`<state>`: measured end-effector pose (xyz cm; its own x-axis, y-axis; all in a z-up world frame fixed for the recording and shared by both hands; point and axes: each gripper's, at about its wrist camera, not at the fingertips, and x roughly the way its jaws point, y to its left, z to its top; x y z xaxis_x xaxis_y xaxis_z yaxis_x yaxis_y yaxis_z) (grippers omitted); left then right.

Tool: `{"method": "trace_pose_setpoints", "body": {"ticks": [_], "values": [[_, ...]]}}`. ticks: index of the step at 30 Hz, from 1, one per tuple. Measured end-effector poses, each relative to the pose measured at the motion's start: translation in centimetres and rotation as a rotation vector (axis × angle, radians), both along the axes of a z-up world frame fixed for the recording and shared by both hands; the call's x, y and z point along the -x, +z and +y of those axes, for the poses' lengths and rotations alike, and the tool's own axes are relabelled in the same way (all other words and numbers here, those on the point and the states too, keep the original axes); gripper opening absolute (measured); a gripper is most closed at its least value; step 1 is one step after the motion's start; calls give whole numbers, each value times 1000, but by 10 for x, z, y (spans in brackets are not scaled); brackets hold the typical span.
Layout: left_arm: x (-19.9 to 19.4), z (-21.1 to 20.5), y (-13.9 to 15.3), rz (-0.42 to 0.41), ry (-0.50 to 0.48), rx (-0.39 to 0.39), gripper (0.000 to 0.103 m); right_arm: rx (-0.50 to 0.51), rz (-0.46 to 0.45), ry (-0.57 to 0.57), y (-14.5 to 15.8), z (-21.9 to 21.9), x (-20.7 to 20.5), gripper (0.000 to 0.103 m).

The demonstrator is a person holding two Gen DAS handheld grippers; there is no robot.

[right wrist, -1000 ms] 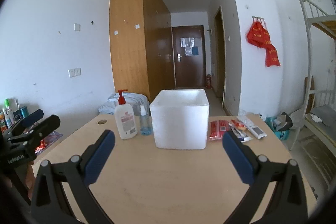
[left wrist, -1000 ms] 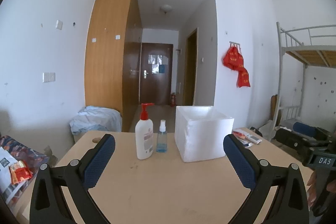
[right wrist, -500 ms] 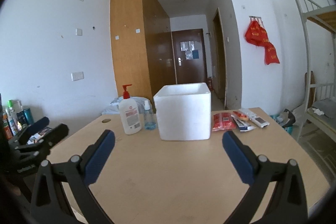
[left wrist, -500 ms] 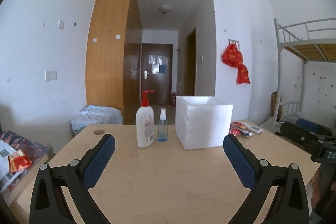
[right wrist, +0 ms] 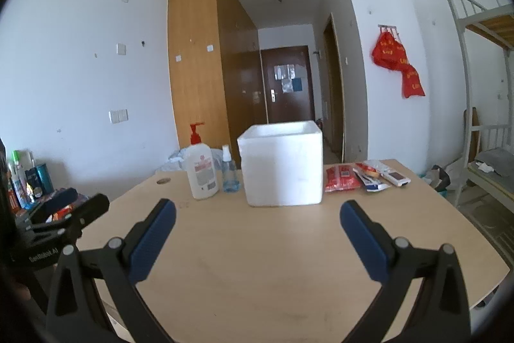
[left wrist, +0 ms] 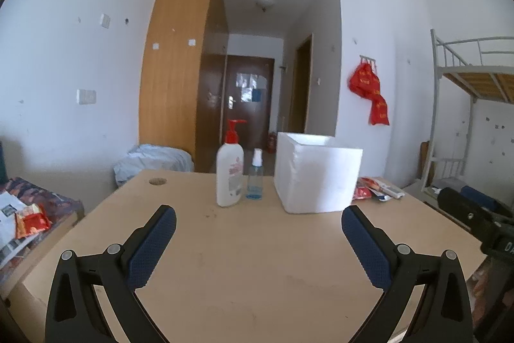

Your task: Organize soft objects

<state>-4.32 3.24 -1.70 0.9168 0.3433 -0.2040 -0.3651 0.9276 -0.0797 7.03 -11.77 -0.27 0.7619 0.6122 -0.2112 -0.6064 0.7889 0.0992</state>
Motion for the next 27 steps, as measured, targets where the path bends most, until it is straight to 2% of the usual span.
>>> {"method": "trace_pose_setpoints", "body": {"ticks": [15, 27], "values": [[1, -7, -3, 14, -1, -25, 103, 21, 4, -7, -4, 0, 2, 103], [-1, -3, -3, 26, -12, 2, 103, 35, 15, -6, -6, 3, 4, 103]]}}
